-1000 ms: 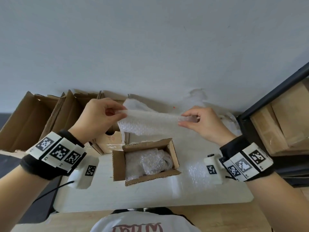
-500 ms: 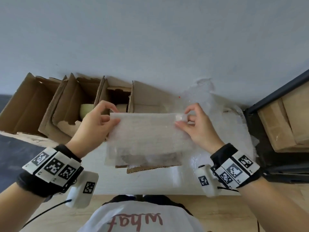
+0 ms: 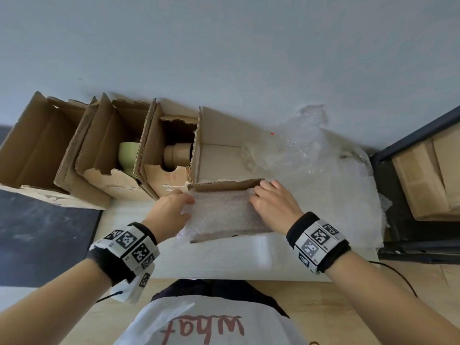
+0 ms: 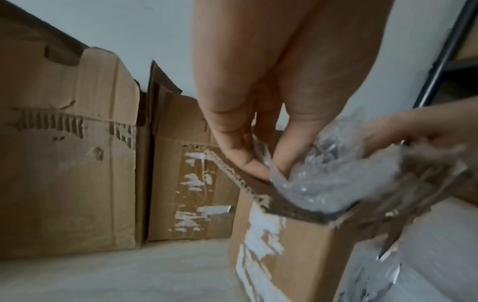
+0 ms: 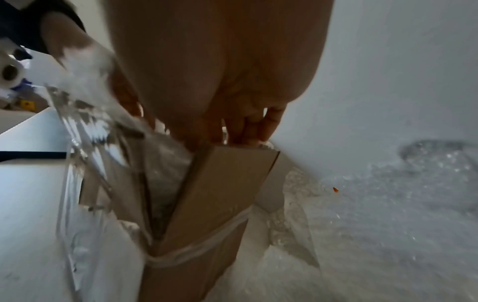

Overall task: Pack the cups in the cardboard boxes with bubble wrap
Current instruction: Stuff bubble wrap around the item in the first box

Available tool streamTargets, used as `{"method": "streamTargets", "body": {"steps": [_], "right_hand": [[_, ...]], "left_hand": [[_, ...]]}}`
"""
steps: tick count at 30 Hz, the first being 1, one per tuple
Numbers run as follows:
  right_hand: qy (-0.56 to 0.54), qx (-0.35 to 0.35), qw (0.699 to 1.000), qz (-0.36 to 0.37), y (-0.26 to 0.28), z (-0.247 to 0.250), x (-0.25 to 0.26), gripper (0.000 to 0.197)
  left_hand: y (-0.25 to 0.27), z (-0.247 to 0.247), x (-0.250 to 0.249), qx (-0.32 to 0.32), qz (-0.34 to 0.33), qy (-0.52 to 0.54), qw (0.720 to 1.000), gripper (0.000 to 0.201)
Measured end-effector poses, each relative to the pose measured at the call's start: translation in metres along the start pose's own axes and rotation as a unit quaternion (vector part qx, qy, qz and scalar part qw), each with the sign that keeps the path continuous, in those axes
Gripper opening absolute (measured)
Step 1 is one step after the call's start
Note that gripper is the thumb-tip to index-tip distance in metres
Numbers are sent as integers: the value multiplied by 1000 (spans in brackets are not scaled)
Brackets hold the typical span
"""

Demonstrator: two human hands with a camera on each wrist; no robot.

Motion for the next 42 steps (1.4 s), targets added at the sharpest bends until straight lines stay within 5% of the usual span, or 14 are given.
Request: {"method": "streamTargets", "body": {"steps": [2,12,16,21,24,28,38,42], "right_hand": [[32,3,999,-10,1,1,2,11],[-90,108,989,-37,-12,-37,-9,53],[-87,65,993,-48,-9,-27,-11,45],[-155,0,988,6,8,-8,-25,34],[-110,69,990,61,3,-10,-20,43],[29,132,989,66,-10,-17,-14,49],[136,59,989,9,-23,-22,5,19],[84,76,993,19,-27,-33,8,27]], "left_hand": [[-4,-2,0,-7,-20,-7,1000,36],[-10,-6,-4,-41,-82,-66,994,27],[-3,-5,-11,-57,-82,-115,988,23],[25,9,-24,-187,-170,-157,955,20],[18,-7,-31,-77,-237,-178,952,28],[-5,-24,-18,64,-159,-239,956,52],[-28,-36,-34,38,-105,-379,918,40],[-31,-41,-37,50,-103,-384,916,42]]}}
Point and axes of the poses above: each hand's wrist, its own y-axis away from the middle knuckle, its own z-axis out of the back of the hand, x = y × z, the point moved 5 cm from there along -y, towards the middle knuckle, and after that the axes turned 14 degrees about x, right-handed, at the moved point
